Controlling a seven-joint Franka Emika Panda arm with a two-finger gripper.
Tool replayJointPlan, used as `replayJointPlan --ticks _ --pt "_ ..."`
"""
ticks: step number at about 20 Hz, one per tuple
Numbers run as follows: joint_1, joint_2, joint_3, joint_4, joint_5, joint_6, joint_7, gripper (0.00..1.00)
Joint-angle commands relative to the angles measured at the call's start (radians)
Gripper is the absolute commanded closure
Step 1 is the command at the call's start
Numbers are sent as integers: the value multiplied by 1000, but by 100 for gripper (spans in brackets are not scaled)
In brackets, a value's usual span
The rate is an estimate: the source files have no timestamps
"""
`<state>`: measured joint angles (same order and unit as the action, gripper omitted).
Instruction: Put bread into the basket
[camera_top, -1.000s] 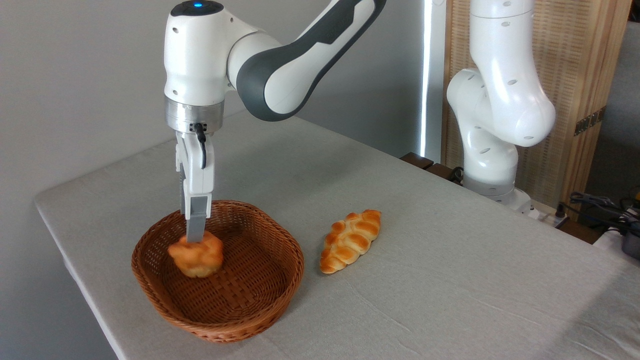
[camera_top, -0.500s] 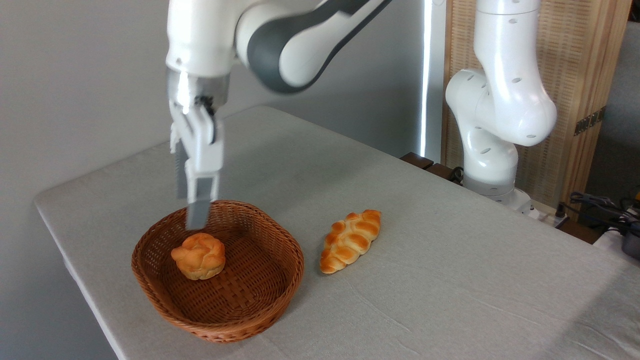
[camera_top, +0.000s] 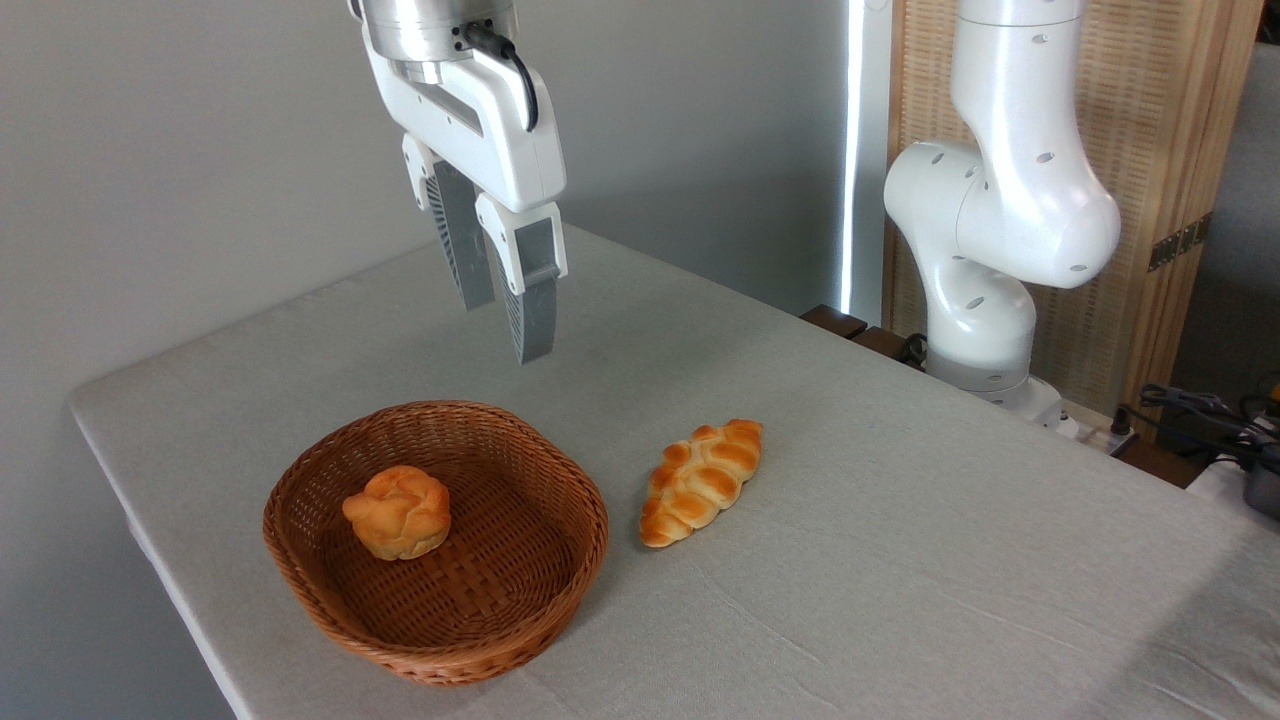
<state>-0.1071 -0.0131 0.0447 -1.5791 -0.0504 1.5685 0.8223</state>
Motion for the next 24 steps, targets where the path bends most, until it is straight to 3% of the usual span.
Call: replayJointPlan --ticks 1,11,15,24 --pt "-3 35 -11 57 50 -38 -29 0" --pt "-3 2 -9 15 47 -21 -28 0" --pt "-3 -40 -11 -54 41 22 -28 0" --pt "-3 -41 -11 -58 40 39 -29 0"
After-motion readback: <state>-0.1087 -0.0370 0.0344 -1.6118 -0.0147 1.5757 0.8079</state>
